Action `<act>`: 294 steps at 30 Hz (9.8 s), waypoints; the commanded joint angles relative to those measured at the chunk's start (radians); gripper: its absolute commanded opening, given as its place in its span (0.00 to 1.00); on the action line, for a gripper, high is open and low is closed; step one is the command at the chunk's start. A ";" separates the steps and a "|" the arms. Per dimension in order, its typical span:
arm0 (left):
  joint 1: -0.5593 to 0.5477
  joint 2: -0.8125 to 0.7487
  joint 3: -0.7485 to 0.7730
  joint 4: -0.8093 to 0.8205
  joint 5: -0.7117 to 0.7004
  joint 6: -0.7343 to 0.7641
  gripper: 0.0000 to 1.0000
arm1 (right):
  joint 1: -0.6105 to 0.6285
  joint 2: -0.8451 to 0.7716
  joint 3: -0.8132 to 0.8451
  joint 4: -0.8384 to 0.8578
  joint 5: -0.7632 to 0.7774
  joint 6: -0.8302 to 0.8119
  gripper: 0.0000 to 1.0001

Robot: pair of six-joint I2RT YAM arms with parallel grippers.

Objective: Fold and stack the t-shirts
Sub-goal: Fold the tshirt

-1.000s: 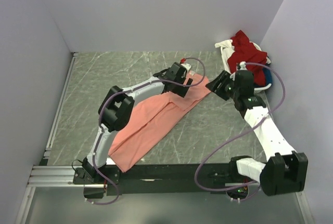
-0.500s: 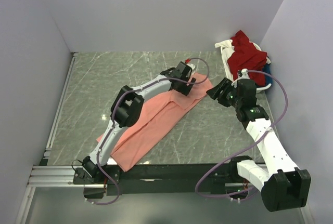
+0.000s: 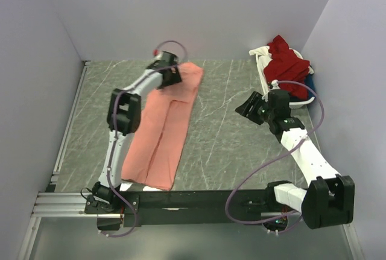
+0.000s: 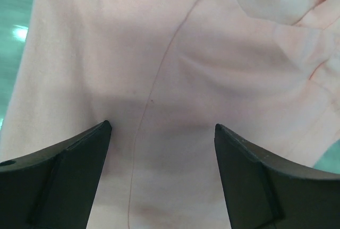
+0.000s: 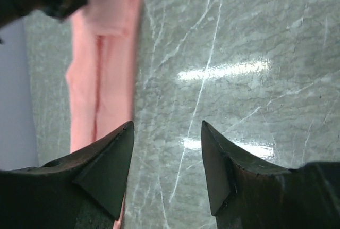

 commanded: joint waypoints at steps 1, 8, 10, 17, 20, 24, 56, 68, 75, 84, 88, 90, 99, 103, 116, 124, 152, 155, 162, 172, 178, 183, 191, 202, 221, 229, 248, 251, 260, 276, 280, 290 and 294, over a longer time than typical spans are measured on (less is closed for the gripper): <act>0.113 -0.022 -0.086 -0.056 0.025 -0.201 0.86 | 0.021 0.051 0.053 0.024 -0.008 -0.042 0.61; 0.139 -0.052 -0.053 0.010 0.092 -0.244 0.95 | 0.115 0.175 0.096 -0.006 0.018 -0.085 0.61; 0.139 -0.074 -0.067 0.047 0.132 -0.222 0.96 | 0.146 0.194 0.097 -0.004 0.027 -0.087 0.61; 0.139 -0.320 -0.245 0.197 0.169 -0.153 0.99 | 0.319 0.180 0.030 0.048 0.053 -0.021 0.61; 0.139 -0.444 -0.358 0.255 0.166 -0.141 0.99 | 0.409 0.160 -0.028 0.091 0.060 0.030 0.61; 0.139 -0.597 -0.506 0.252 0.128 -0.185 0.97 | 0.594 0.149 -0.109 0.174 0.067 0.134 0.61; 0.137 -1.418 -1.330 0.257 0.160 -0.261 0.89 | 1.023 0.548 -0.189 0.648 0.110 0.524 0.36; 0.022 -1.408 -1.363 0.275 0.175 -0.293 0.87 | 0.852 0.424 -0.352 0.584 0.095 0.424 0.00; -0.125 -1.342 -1.371 0.266 0.114 -0.373 0.82 | 0.756 0.209 -0.456 0.441 0.113 0.337 0.00; -0.268 -1.495 -1.439 -0.069 -0.043 -0.598 0.65 | 0.819 0.080 -0.499 0.376 0.056 0.337 0.00; -0.297 -1.557 -1.414 -0.301 -0.116 -0.707 0.64 | 0.838 0.075 -0.493 0.337 0.049 0.317 0.00; -0.318 -1.582 -1.406 -0.392 -0.126 -0.745 0.63 | 0.838 0.071 -0.490 0.323 0.050 0.309 0.00; -0.479 -1.612 -1.515 -0.496 -0.080 -0.966 0.50 | 0.835 0.033 -0.482 0.294 0.055 0.298 0.00; -0.550 -1.586 -1.557 -0.476 -0.054 -1.046 0.50 | 0.836 0.029 -0.466 0.269 0.056 0.283 0.00; -0.784 -1.496 -1.669 -0.294 -0.012 -1.186 0.41 | 0.834 0.013 -0.447 0.244 0.063 0.275 0.00; -0.818 -1.506 -1.693 -0.263 -0.027 -1.206 0.18 | 0.836 -0.007 -0.433 0.235 0.066 0.278 0.00; -0.509 -1.608 -1.472 -0.084 -0.179 -0.672 0.00 | 0.756 0.144 0.017 0.022 0.126 0.117 0.00; -0.417 -1.534 -1.439 -0.013 -0.161 -0.594 0.00 | 0.692 0.230 0.091 0.033 0.118 0.099 0.00; -0.228 -1.338 -1.279 0.073 -0.152 -0.509 0.00 | 0.569 0.457 0.315 0.024 0.095 0.044 0.00; -0.046 -1.048 -1.127 0.148 -0.074 -0.479 0.01 | 0.454 0.752 0.626 -0.035 0.037 0.011 0.00; 0.040 -0.907 -1.063 0.202 0.003 -0.422 0.01 | 0.399 0.930 0.831 -0.104 0.003 -0.016 0.00; 0.079 -0.813 -1.037 0.262 0.057 -0.380 0.01 | 0.373 0.996 0.881 -0.111 -0.019 -0.024 0.00; 0.102 -0.781 -1.027 0.295 0.081 -0.350 0.08 | 0.347 1.025 0.910 -0.119 -0.029 -0.047 0.13; 0.173 -0.883 -1.029 0.302 0.117 -0.285 0.59 | 0.316 0.918 0.895 -0.144 0.020 -0.090 0.41; 0.085 -0.734 -0.997 0.355 0.190 -0.311 0.01 | 0.476 1.106 1.031 -0.114 -0.048 -0.116 0.32; 0.197 -0.648 -0.995 0.357 0.213 -0.288 0.01 | 0.402 1.232 1.107 -0.162 -0.057 -0.117 0.31; 0.251 -0.683 -1.051 0.387 0.259 -0.301 0.01 | 0.273 1.136 0.943 -0.044 -0.258 -0.058 0.31; 0.252 -0.745 -1.034 0.378 0.268 -0.287 0.05 | 0.256 1.087 0.926 -0.026 -0.270 -0.047 0.32; 0.245 -1.014 -1.131 0.332 0.241 -0.345 0.31 | 0.248 0.803 0.661 0.062 -0.246 -0.007 0.35; 0.004 -1.217 -1.590 0.481 0.203 -0.475 0.29 | 0.408 0.618 0.098 0.323 -0.166 0.050 0.34; 0.001 -1.181 -1.636 0.493 0.183 -0.491 0.27 | 0.407 0.646 0.067 0.310 -0.148 0.047 0.34; 0.001 -1.359 -1.673 0.392 0.157 -0.491 0.27 | 0.399 0.536 -0.013 0.318 -0.128 0.074 0.34; 0.001 -1.427 -1.661 0.358 0.152 -0.485 0.29 | 0.410 0.491 0.013 0.320 -0.154 0.102 0.33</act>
